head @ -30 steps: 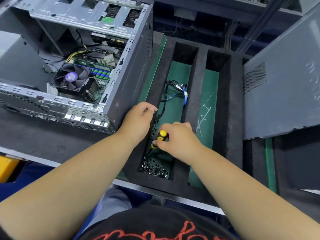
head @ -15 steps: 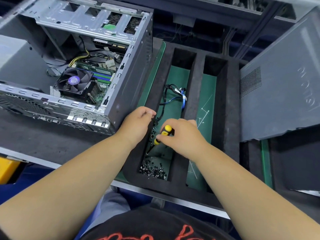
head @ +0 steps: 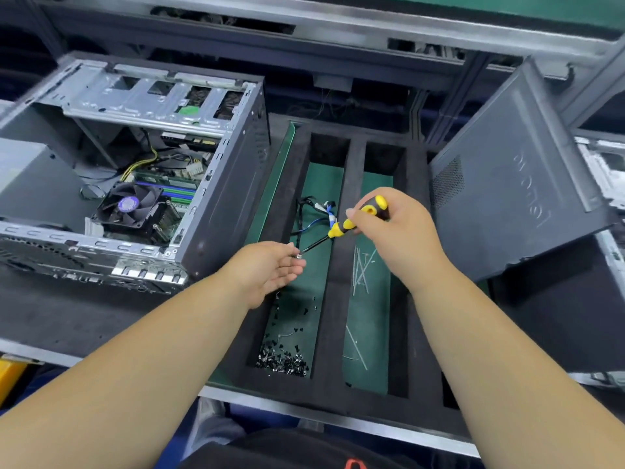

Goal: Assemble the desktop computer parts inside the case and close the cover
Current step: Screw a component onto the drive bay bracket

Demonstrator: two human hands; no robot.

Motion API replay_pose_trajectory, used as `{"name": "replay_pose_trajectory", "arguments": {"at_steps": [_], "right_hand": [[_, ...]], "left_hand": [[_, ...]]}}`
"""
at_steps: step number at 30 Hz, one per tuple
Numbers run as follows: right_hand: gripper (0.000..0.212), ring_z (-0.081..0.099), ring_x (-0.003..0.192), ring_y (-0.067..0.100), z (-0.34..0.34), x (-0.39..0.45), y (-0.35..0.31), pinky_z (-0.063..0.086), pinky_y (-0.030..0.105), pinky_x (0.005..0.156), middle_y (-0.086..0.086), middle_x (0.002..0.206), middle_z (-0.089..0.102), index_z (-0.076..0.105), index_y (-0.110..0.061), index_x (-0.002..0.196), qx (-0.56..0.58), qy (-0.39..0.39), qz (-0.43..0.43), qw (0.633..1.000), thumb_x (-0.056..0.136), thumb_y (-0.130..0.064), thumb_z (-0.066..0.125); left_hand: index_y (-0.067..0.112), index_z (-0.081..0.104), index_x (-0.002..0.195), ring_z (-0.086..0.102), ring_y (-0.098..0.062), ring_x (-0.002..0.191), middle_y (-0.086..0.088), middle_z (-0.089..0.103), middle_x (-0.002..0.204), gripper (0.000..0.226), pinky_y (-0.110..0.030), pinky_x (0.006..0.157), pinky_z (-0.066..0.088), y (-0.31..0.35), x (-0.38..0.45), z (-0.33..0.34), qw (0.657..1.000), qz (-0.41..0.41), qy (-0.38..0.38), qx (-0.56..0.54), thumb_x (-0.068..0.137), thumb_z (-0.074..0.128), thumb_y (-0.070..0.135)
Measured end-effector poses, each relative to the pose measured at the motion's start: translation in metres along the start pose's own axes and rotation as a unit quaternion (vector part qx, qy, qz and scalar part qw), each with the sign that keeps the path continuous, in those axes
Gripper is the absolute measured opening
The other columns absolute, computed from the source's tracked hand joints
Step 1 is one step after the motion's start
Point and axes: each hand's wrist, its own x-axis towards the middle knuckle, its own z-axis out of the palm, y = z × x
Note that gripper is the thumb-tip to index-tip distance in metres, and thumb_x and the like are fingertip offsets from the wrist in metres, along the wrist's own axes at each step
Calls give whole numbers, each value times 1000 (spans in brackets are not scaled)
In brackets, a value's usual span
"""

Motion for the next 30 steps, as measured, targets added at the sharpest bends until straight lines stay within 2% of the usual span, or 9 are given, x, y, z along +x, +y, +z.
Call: {"name": "replay_pose_trajectory", "arguments": {"at_steps": [4, 7, 10, 12, 15, 17, 21, 25, 30], "right_hand": [[13, 62, 83, 27, -13, 1, -5, 53, 41, 70, 5, 81, 67, 65, -23, 79, 9, 14, -9, 1000, 86, -35, 68], [13, 63, 78, 23, -21, 4, -10, 52, 39, 69, 4, 81, 67, 66, -23, 80, 22, 31, -17, 999, 86, -34, 69], [15, 57, 67, 14, -28, 8, -17, 47, 30, 62, 4, 80, 67, 64, -25, 79, 43, 61, -21, 997, 84, -38, 68], [16, 62, 76, 20, -32, 12, -23, 51, 32, 67, 3, 81, 68, 64, -25, 79, 57, 80, -18, 995, 82, -41, 67], [13, 66, 84, 27, -33, 18, -33, 56, 42, 78, 1, 82, 69, 64, -26, 77, 78, 96, -21, 992, 81, -39, 67], [12, 67, 84, 29, -33, 20, -40, 56, 46, 80, 2, 81, 68, 65, -26, 76, 87, 105, -31, 990, 81, -37, 67], [12, 69, 77, 17, -30, 20, -55, 56, 39, 77, -6, 74, 68, 65, -23, 75, 122, 120, -53, 984, 82, -32, 68], [11, 69, 78, 18, -20, 18, -69, 57, 44, 81, -6, 74, 69, 64, -27, 74, 127, 127, -66, 982, 82, -33, 67], [4, 70, 75, 9, -1, 19, -93, 56, 36, 78, -9, 73, 70, 66, -27, 75, 149, 127, -72, 978, 78, -28, 64]], "left_hand": [[7, 65, 90, 63, -8, 58, -3, 70, 68, 6, -17, 51, 51, 13, -4, 11, 995, -28, -16, -90, 93, 62, 10], [9, 63, 90, 60, -6, 56, 0, 69, 64, 2, -16, 51, 49, 23, -6, 17, 993, -10, -8, -113, 92, 63, 8], [10, 65, 92, 60, -4, 58, 2, 70, 65, 4, -15, 51, 48, 33, -10, 24, 993, 18, 4, -114, 93, 62, 9], [11, 68, 93, 60, -3, 58, 3, 70, 68, 8, -15, 52, 47, 42, -14, 27, 992, 37, -1, -118, 95, 60, 10], [12, 68, 94, 59, -1, 56, 5, 69, 66, 11, -13, 52, 46, 56, -21, 30, 991, 61, -6, -118, 97, 58, 11], [12, 67, 92, 58, -1, 55, 6, 67, 63, 11, -12, 50, 45, 65, -26, 31, 991, 73, -1, -116, 97, 57, 12], [11, 67, 89, 55, -2, 56, 5, 65, 63, 12, -12, 50, 43, 83, -40, 27, 990, 88, -4, -110, 97, 58, 11], [10, 66, 90, 54, -3, 58, 3, 64, 66, 15, -13, 55, 42, 98, -51, 12, 988, 114, -18, -99, 98, 54, 7], [11, 67, 90, 55, -4, 61, 2, 65, 72, 17, -15, 60, 43, 120, -53, -20, 982, 189, -17, -19, 99, 53, 8]]}}
